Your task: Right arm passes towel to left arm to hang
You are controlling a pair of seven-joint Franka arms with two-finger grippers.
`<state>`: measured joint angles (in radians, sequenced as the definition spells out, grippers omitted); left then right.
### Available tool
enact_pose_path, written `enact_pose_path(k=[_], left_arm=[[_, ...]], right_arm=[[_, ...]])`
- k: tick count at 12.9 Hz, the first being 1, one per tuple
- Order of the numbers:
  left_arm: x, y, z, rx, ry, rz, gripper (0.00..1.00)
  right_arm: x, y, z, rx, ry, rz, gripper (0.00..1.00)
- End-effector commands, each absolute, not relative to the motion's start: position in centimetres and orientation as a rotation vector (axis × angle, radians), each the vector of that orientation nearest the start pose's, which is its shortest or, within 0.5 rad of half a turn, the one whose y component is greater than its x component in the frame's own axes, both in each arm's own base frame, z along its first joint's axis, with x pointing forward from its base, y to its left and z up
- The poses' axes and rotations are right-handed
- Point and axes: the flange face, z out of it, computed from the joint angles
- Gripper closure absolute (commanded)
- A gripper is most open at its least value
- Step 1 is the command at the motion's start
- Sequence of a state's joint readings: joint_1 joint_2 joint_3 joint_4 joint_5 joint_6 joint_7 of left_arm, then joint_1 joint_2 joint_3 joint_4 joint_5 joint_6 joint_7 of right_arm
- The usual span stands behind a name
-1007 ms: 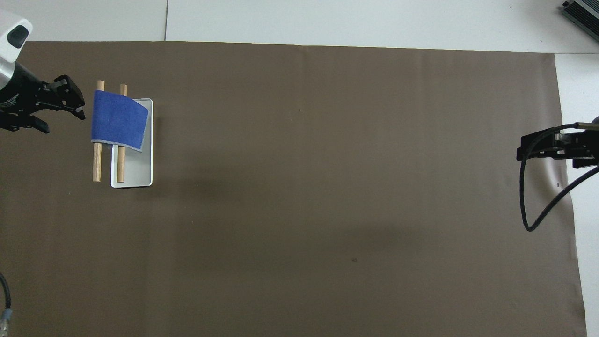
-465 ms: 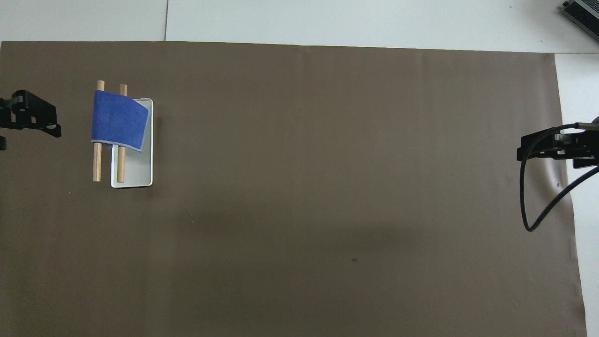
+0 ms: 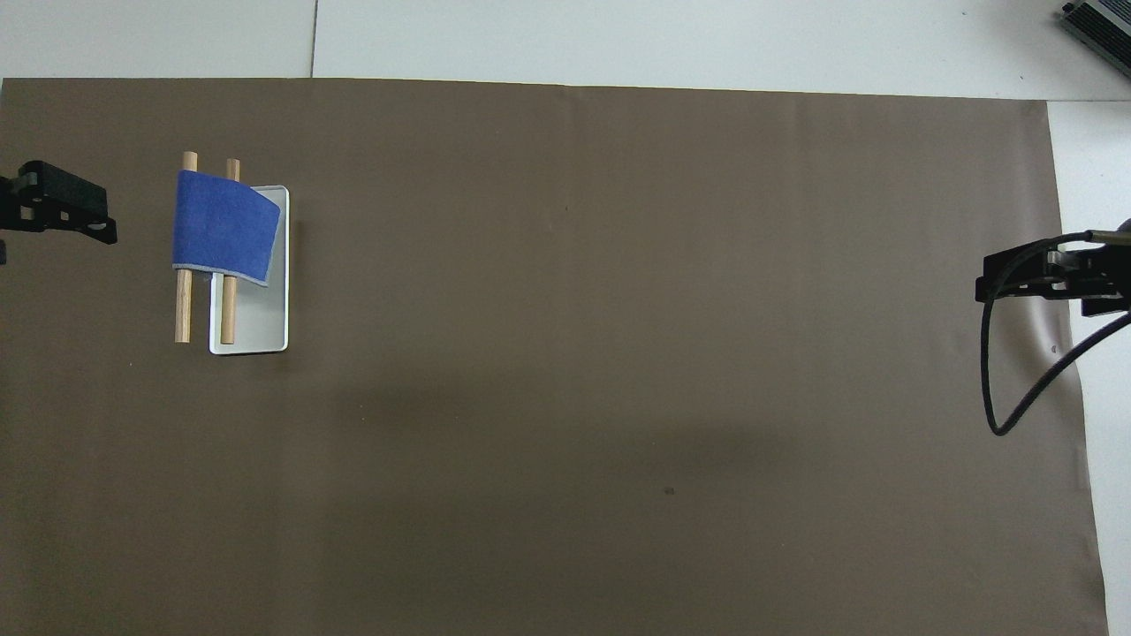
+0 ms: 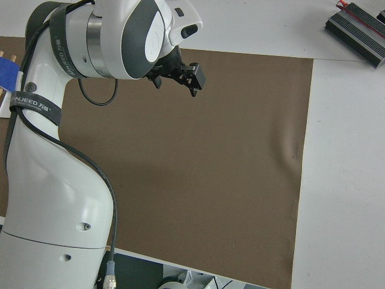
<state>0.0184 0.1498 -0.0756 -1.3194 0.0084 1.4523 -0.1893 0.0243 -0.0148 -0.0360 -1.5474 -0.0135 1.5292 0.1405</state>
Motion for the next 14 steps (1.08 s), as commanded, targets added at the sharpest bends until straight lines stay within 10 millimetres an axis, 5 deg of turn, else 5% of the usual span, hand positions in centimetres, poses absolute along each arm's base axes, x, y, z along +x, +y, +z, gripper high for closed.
enact_pose_path(k=[1, 14], left_arm=[[57.58, -2.51, 64.33, -3.156, -0.178, 0.0, 0.0], [57.44, -1.97, 64.7, -3.15, -0.019, -0.016, 0.0]], right_arm=[[54.58, -0.67, 64.01, -3.133, 0.212, 0.005, 0.0], [54.52, -0.67, 64.08, -3.133, 0.212, 0.005, 0.0]])
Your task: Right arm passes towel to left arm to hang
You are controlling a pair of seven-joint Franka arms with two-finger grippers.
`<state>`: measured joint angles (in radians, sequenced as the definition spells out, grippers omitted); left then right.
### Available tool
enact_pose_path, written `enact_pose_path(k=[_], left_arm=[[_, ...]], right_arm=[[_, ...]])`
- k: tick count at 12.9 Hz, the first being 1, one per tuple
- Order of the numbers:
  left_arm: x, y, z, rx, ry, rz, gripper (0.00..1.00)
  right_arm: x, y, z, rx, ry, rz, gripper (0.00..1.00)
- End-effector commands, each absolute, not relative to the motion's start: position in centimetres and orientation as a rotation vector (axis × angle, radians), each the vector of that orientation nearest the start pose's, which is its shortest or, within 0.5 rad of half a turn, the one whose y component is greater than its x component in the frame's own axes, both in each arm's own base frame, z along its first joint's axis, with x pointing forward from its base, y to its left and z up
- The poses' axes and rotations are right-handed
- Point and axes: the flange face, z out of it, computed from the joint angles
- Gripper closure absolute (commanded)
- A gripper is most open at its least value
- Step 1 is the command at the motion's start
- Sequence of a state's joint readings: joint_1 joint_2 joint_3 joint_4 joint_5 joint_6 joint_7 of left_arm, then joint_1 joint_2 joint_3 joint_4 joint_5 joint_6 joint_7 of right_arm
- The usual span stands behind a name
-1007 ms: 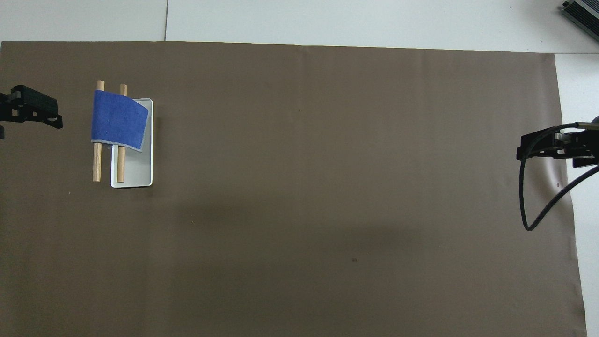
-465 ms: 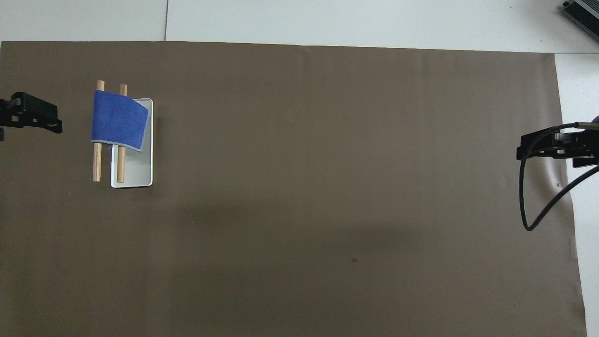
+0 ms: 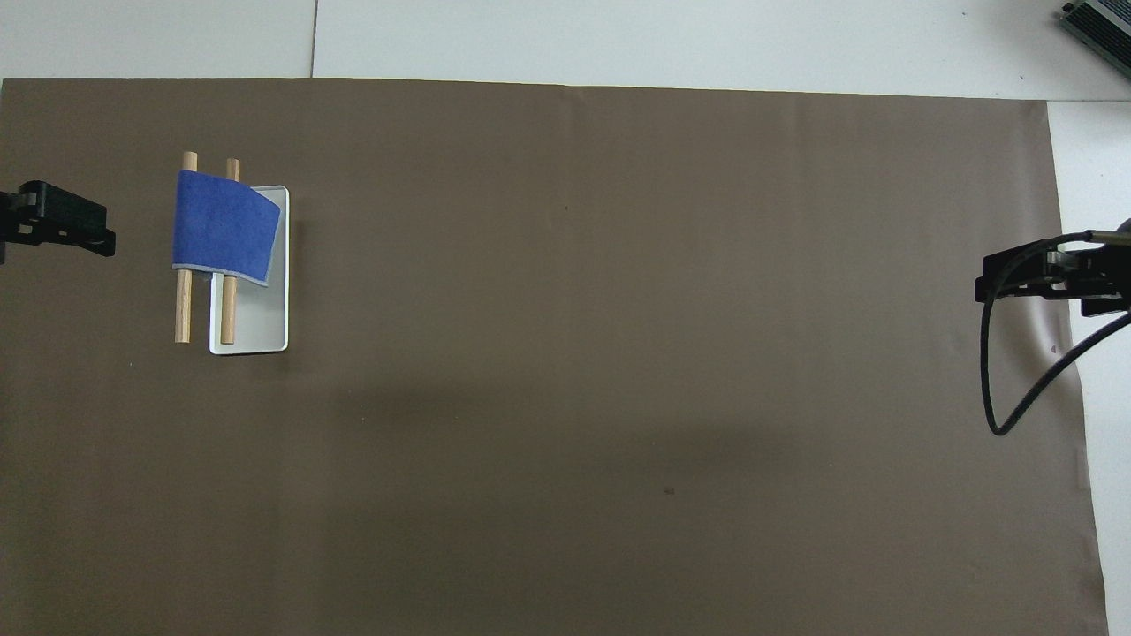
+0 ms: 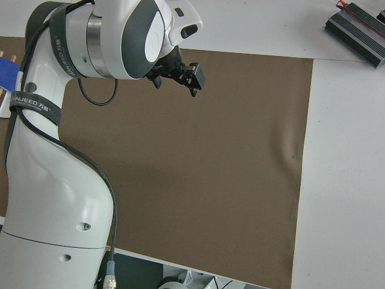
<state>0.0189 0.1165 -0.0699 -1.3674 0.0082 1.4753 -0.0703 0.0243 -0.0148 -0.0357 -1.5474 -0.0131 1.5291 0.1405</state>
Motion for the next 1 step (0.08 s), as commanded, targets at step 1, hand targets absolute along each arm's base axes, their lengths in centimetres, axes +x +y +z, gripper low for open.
enact_pose_path(k=[1], left_arm=[[57.47, -2.06, 64.53, -3.15, -0.017, -0.009, 0.0]], right_arm=[[54.52, -0.67, 64.08, -3.133, 0.212, 0.005, 0.0]])
